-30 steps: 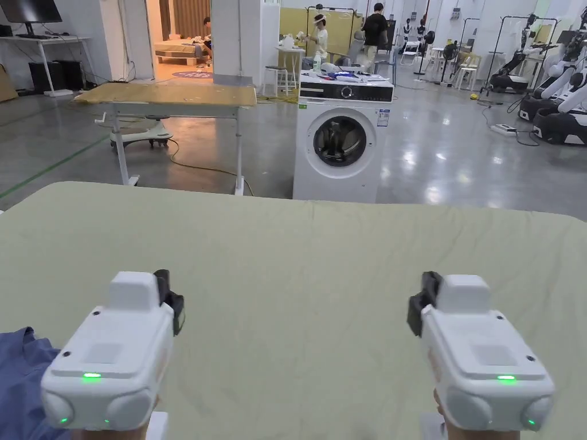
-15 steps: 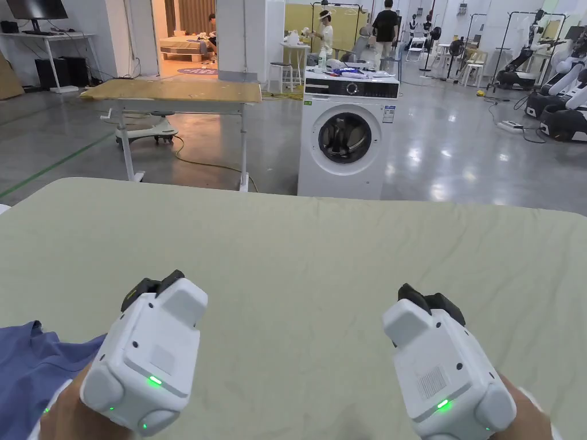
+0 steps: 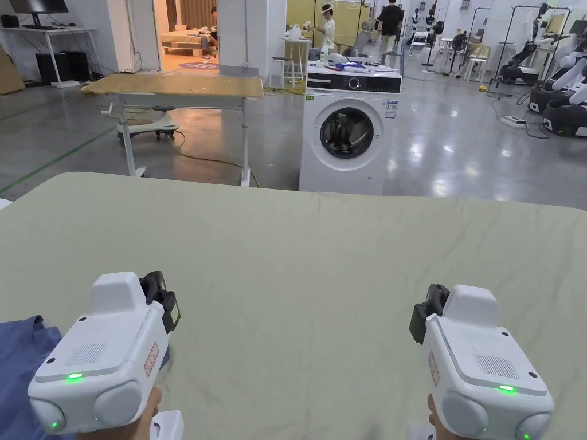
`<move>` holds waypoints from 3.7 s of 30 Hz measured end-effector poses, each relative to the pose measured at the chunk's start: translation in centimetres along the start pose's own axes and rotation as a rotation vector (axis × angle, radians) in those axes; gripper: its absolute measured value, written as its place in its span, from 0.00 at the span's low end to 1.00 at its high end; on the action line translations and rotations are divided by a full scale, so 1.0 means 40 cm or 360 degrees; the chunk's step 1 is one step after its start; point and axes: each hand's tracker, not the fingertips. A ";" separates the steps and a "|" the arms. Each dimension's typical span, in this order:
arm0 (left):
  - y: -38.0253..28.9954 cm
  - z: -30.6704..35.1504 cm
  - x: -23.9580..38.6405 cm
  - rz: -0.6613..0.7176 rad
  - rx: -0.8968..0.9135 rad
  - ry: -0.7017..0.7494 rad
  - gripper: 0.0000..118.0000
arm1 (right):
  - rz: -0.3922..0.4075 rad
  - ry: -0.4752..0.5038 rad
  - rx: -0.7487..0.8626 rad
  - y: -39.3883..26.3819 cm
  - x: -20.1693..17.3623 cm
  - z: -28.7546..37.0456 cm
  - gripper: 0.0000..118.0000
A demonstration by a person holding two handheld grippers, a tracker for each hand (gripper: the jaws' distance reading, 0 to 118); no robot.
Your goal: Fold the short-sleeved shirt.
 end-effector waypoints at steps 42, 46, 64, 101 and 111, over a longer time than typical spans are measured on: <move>-0.182 -0.017 -0.472 -0.0427 -0.1294 0.0293 0.00 | 0.0257 0.0193 -0.0220 -0.111 -0.099 -0.023 0.02; -0.183 -0.015 -0.504 -0.0375 -0.1288 0.0261 0.00 | 0.0263 0.0190 -0.0230 -0.116 -0.098 -0.023 0.02; 0.094 0.060 -0.500 -0.0236 -0.0621 0.0196 0.00 | 0.0213 0.0160 -0.0185 -0.091 -0.069 -0.008 0.02; 0.128 -0.167 0.391 -0.0371 -0.0466 -0.1146 0.00 | 0.0164 -0.0142 -0.0058 -0.027 0.224 0.105 0.02; -0.075 -0.193 0.302 -0.0276 -0.0712 -0.1034 0.11 | 0.0168 -0.0146 -0.0106 -0.042 0.221 0.100 0.02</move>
